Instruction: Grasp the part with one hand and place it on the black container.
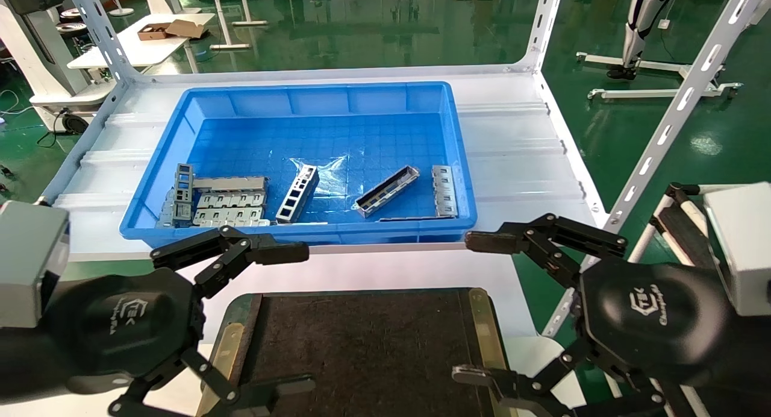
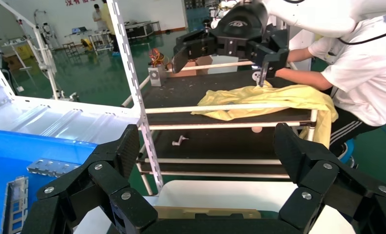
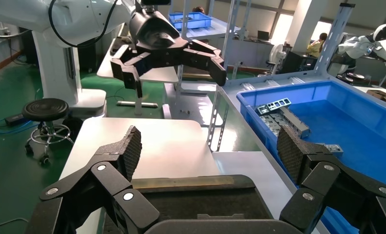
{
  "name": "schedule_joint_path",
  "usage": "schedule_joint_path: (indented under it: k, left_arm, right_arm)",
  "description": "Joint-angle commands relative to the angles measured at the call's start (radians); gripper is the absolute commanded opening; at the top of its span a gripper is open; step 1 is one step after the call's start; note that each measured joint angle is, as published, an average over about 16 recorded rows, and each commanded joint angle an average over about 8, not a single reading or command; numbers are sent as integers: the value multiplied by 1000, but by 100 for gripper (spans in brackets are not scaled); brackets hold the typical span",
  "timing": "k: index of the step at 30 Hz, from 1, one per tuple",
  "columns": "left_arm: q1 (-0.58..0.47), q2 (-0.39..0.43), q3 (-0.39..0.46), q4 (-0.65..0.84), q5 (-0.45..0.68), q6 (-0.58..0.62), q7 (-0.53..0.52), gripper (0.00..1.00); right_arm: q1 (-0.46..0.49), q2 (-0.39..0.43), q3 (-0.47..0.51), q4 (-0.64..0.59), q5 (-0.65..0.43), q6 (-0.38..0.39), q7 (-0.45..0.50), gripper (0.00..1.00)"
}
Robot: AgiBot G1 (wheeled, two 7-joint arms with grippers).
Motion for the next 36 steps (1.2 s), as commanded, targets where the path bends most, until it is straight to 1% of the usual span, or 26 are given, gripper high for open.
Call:
schedule_joint_path:
  k: [1,10,19,27,36]
  left_arm:
    - [-3,6,3,0,5,-5,2,100]
    - [-50,64,34,-17,89,-100,-19,100]
    - [-128,172,89,16,238,-256,-43,100]
    - [-199,290,152,125,380,-397,-65,100]
    - [-276,425,218,312,521,-532,-74,100]
  right_arm:
    - [0,0,0,0,0,0,0,100]
    - [0,0,0,0,0,0,0,100]
    - [0,0,0,0,0,0,0,100]
    - [0,0,0,0,0,0,0,100]
    - [0,0,0,0,0,0,0,100]
